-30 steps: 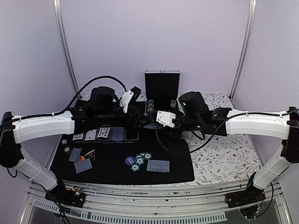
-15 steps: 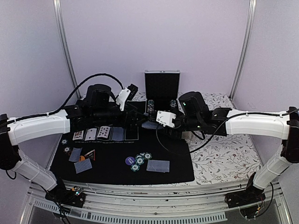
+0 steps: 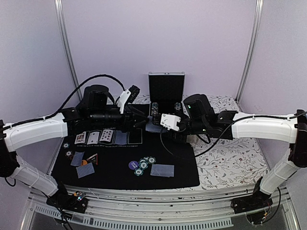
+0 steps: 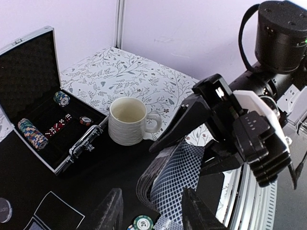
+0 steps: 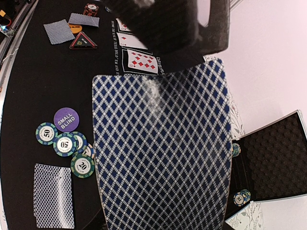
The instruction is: Distribute texas hold em gaming equipment
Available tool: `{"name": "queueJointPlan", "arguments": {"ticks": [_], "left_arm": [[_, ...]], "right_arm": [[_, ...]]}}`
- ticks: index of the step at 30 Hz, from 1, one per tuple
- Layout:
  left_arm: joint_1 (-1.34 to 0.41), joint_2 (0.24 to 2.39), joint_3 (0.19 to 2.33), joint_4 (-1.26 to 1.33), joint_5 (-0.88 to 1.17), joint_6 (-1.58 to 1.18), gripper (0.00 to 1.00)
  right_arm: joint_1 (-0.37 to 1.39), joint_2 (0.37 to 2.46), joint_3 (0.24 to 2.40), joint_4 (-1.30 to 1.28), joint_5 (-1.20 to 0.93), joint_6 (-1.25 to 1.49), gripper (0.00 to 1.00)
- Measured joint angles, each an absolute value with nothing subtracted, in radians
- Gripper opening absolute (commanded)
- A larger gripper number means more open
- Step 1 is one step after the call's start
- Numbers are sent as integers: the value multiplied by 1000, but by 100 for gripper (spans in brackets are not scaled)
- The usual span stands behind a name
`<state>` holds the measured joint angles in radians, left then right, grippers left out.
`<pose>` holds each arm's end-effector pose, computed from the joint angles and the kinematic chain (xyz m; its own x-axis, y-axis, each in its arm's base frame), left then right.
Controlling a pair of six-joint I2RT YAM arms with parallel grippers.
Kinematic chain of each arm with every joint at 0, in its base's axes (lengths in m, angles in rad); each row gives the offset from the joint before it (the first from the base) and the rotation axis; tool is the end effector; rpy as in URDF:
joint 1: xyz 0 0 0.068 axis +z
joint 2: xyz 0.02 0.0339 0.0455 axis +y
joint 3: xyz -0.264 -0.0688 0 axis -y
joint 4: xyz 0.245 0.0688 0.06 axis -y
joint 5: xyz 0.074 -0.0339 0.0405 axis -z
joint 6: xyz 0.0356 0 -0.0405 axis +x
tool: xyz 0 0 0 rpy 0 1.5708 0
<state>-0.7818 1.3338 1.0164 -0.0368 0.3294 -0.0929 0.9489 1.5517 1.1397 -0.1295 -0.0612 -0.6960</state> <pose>0.2122 -0.2269 0.3133 -0.3269 0.2009 -0.9235 0.8553 0.4784 -0.1987 0.2064 0.2917 0.2779 0.3093 -0.6670 -0.6778 -0.8385 0.1450 -0.5252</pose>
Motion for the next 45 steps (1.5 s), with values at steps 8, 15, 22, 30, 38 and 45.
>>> {"name": "queueJointPlan", "arguments": {"ticks": [8, 15, 22, 30, 38, 45], "left_arm": [[-781, 1411, 1052, -52, 371, -70, 12], [-779, 1414, 1067, -59, 404, -61, 0], [-778, 1363, 1055, -66, 415, -70, 0], [-749, 1303, 1016, -53, 439, -111, 0], [-628, 1216, 894, 25, 319, -332, 0], [-600, 1215, 616, 311, 51, -704, 0]], "right_arm": [[949, 1552, 1140, -130, -61, -696, 42], [949, 1552, 1140, -131, -60, -696, 42], [947, 1552, 1139, -131, -60, -693, 42], [931, 1552, 1130, -130, -61, -677, 42], [908, 1551, 1120, -128, -53, -646, 42], [903, 1551, 1120, -126, -30, -613, 42]]}}
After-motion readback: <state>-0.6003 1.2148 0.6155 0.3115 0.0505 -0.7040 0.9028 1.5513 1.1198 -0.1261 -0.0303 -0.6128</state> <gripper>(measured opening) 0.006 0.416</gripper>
